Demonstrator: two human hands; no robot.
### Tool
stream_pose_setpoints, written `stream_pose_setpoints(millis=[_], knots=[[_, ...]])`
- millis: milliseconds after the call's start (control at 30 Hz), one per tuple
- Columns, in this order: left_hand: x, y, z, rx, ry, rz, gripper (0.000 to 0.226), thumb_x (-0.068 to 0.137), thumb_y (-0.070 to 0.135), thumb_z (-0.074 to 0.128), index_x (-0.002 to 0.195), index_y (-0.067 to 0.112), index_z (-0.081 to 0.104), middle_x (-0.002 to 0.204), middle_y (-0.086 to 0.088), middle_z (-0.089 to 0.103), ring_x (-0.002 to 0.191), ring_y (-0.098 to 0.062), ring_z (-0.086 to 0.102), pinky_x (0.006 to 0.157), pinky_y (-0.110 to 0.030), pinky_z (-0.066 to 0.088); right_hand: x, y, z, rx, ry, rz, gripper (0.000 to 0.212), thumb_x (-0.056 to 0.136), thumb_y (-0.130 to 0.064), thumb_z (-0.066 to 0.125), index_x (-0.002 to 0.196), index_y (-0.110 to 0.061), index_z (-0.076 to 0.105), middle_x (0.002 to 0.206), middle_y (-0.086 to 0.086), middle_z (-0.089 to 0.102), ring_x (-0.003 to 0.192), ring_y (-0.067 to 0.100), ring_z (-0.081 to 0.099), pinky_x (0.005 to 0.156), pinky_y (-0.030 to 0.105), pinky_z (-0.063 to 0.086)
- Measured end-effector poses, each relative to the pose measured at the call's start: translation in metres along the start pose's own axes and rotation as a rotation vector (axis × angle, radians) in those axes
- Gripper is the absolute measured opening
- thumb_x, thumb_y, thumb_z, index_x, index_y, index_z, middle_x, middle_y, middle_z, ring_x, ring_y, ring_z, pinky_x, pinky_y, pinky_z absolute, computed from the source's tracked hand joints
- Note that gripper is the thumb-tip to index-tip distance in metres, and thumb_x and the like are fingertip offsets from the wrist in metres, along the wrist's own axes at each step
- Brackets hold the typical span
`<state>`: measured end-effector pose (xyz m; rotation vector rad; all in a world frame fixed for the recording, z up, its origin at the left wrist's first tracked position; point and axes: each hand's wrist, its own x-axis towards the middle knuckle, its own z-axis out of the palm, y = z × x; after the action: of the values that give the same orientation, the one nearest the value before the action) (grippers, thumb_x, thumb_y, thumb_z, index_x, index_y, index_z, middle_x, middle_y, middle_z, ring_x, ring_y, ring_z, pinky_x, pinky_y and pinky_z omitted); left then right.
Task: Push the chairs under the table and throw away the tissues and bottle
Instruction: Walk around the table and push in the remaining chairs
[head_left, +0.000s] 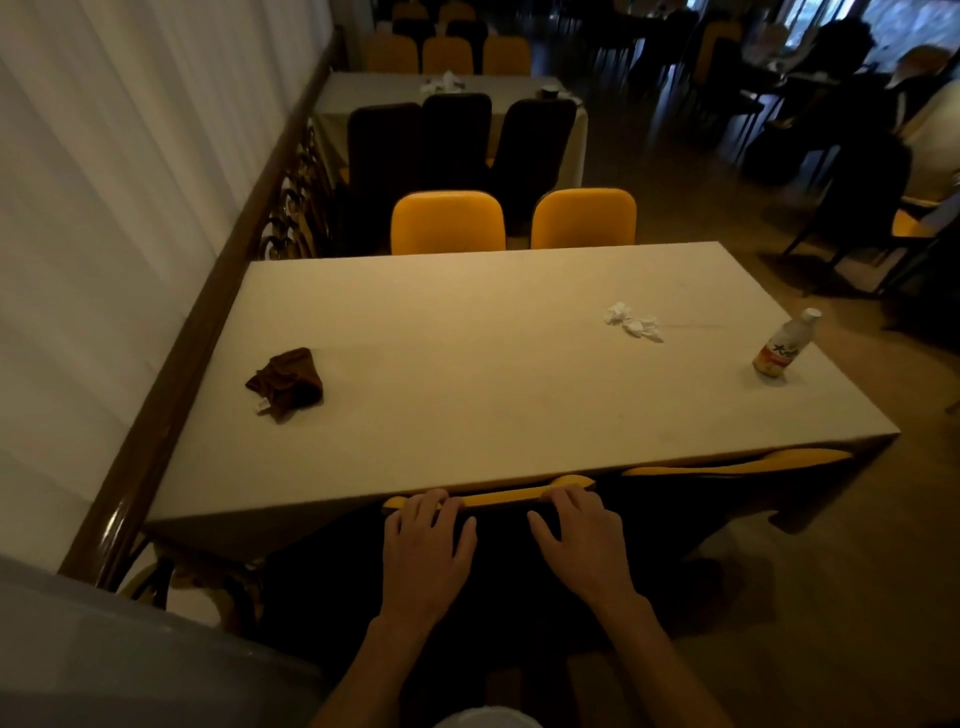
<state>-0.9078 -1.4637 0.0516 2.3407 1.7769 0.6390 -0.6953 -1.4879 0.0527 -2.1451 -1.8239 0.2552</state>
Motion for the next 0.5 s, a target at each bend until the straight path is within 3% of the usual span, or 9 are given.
stream_pose_setpoints(millis=[200, 500], knots=[[-0.002, 0.019, 0.003, -0.056, -0.012, 0.052, 0.041, 0.094, 0.048, 0.037, 0.113, 0.023, 0.065, 0.122, 0.000, 0.062, 0.116, -0.022, 0.055, 0.094, -0.043, 0.046, -0.023, 0.007, -0.020, -0.008, 0.127, 0.120, 0.046, 0.093, -0.061, 0.037, 0.120, -0.030, 0.060, 0.131, -0.007, 0.055, 0.124, 0.018, 0.049, 0.103, 0.047, 0.041], [-0.001, 0.077, 0.020, -0.083, -0.092, 0.216, 0.037, 0.097, 0.048, 0.037, 0.116, 0.026, 0.061, 0.124, 0.005, 0.057, 0.118, -0.018, 0.050, 0.095, -0.040, 0.043, -0.066, 0.049, -0.044, -0.022, 0.179, 0.279, 0.052, 0.092, -0.064, 0.032, 0.123, -0.031, 0.059, 0.133, -0.007, 0.055, 0.128, 0.017, 0.047, 0.105, 0.046, 0.036]])
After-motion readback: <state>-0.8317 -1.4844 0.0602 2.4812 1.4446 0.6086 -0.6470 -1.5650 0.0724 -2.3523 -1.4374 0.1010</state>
